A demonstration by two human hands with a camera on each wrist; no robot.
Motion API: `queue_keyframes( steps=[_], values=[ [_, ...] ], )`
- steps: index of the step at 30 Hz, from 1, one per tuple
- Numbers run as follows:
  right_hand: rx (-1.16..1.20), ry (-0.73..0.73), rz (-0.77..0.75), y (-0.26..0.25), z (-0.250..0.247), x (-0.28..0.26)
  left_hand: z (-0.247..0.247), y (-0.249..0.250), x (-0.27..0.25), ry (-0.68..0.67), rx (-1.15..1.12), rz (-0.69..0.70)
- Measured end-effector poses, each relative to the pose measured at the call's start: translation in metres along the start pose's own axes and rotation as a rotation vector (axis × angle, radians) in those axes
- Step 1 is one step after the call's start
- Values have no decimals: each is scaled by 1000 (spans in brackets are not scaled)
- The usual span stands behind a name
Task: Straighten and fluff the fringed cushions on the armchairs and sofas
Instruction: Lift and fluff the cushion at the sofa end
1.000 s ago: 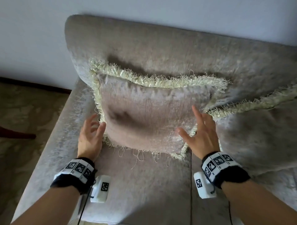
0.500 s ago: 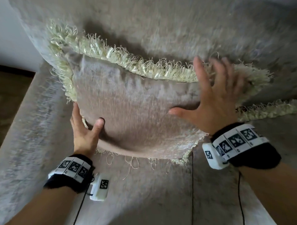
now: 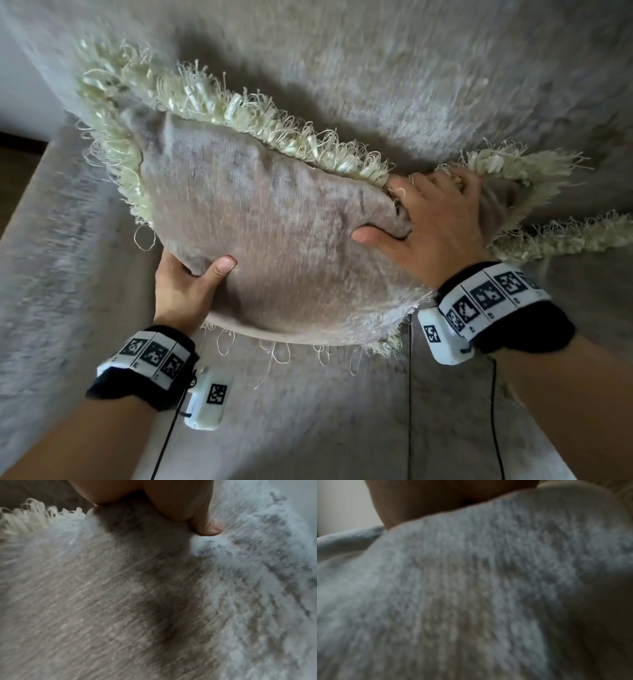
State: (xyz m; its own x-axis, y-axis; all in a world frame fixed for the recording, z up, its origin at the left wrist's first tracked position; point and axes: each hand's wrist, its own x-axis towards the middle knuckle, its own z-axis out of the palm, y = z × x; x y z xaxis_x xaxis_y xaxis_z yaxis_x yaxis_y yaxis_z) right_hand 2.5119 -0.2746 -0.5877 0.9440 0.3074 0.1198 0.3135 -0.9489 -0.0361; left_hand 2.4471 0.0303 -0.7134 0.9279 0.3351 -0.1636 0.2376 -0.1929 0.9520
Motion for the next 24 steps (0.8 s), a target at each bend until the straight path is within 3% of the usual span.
queue_keyframes(
  steps=[8, 13, 17, 20, 24],
  values=[
    [166, 109, 65, 1, -40, -13, -13, 66, -23, 55, 162, 37],
    [292, 235, 162, 6, -70, -35, -22, 135, -16, 74, 239, 231],
    [348, 282, 303, 2, -76, -63, -30, 188, -8, -1, 330, 446],
    [406, 328, 328, 2, -66, -75, -27, 212, 1, -110, 394, 596],
    [435, 285, 397, 10, -31, -80, -8, 200, 17, -188, 402, 605]
  ],
)
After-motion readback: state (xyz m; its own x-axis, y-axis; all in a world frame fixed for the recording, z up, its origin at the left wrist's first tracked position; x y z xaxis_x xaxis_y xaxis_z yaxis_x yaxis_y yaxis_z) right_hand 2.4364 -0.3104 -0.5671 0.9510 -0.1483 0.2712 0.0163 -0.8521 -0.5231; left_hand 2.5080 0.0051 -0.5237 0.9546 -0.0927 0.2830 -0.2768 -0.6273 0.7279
